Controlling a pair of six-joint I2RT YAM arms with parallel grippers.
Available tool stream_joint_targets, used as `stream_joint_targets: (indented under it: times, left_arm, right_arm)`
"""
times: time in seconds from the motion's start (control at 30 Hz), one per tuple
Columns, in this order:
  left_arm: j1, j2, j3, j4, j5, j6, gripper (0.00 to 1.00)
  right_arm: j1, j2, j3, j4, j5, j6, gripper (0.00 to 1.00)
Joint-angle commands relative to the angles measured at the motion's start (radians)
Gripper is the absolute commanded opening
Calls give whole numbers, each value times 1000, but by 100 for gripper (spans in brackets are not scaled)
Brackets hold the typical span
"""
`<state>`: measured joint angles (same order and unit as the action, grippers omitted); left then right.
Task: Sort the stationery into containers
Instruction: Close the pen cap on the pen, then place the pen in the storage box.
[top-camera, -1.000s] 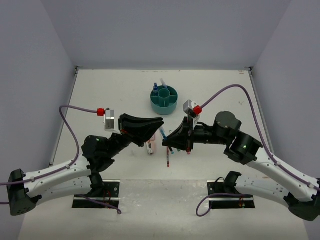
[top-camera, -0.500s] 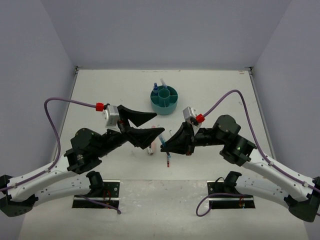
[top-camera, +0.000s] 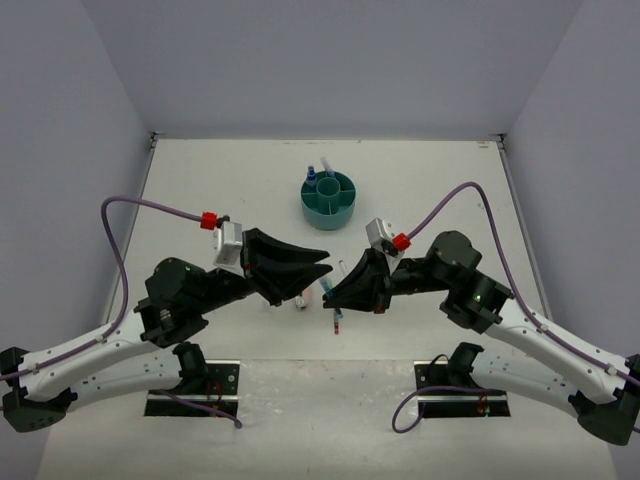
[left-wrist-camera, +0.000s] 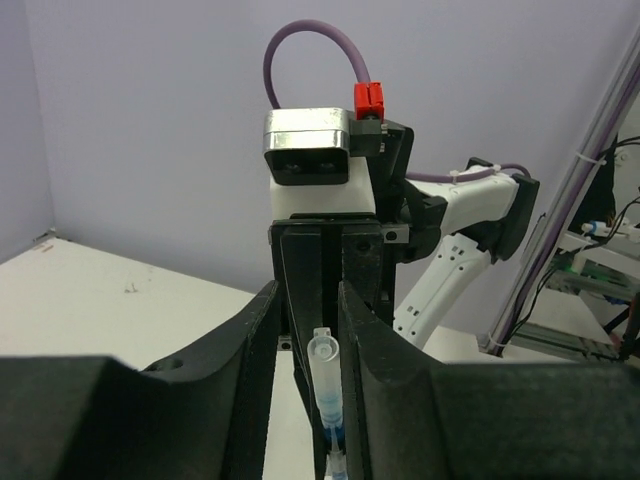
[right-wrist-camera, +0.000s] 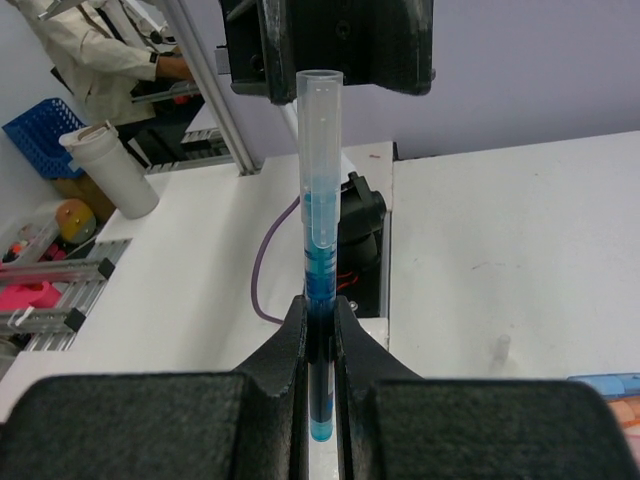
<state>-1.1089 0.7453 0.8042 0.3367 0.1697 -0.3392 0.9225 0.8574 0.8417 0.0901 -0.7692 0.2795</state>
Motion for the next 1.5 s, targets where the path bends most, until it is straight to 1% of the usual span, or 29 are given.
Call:
stream_joint_targets:
  times: [0.0,0.03,0.07,0.17,0.2,0.23,0.3,0.37,0.4,0.43,0.53,0.6,0.8,0.87,0.93,0.97,1.03,1.1,1.17,1.23,1.33,1.4,1.47]
  left_arm:
    - [-3,18,-31,49,23,-16,27]
    - [-3,19,-42,52,17,-22,23]
    - [-3,21,-55,56,12,-26,22]
    - [-4,30,-92,65,1,-48,6]
    - [-3,35,-109,70,-1,-58,2]
    - [-3,44,-130,74,-5,-68,1]
    - [-3,62,-170,95,-5,-105,0]
    - [-3,85,-228,162,22,-136,0]
    - [-3,94,-249,204,36,-164,0]
    - [-3,108,-270,216,39,-184,0]
    - [-5,179,-325,318,69,-242,0]
    - [-9,211,-351,364,74,-270,0]
    - [-11,213,-497,498,26,-348,0]
    - [-11,206,-530,533,20,-372,0]
    - [-10,199,-562,558,23,-380,0]
    - [-11,194,-569,556,29,-374,0]
    - [-11,177,-556,489,9,-364,0]
    - [-11,137,-513,417,0,-328,0]
    - [-12,97,-446,310,3,-267,0]
    - [-11,80,-363,236,15,-212,0]
    - [-11,85,-260,168,27,-154,0]
    - [-11,81,-223,136,11,-133,0]
    - [-11,67,-210,127,2,-119,0]
  right_arm:
    - [2,-10,38,23,-21,-20,0]
    - [2,-13,43,23,-24,-19,0]
    - [2,-17,48,22,-25,-20,0]
    - [3,-32,67,17,-17,-23,0]
    - [3,-39,75,19,-9,-22,0]
    - [3,-47,84,26,5,-18,0]
    - [1,-61,96,60,65,-7,0]
    - [1,-70,106,108,132,22,0]
    - [2,-70,109,125,189,34,0]
    - [2,-68,111,142,225,46,0]
    - [1,-38,140,213,328,82,0]
    - [1,-3,177,236,365,87,0]
    - [-8,109,365,236,420,59,0]
    - [-19,132,421,207,399,53,0]
    - [-28,153,423,207,364,57,0]
    - [-30,161,407,218,352,61,0]
    - [-30,159,311,256,341,64,0]
    - [-28,173,266,251,301,53,0]
    - [-28,226,244,205,188,51,0]
    - [-27,289,206,205,134,71,0]
    - [-27,319,145,270,128,109,0]
    - [-30,317,121,304,127,122,0]
    - [-31,302,100,295,162,111,0]
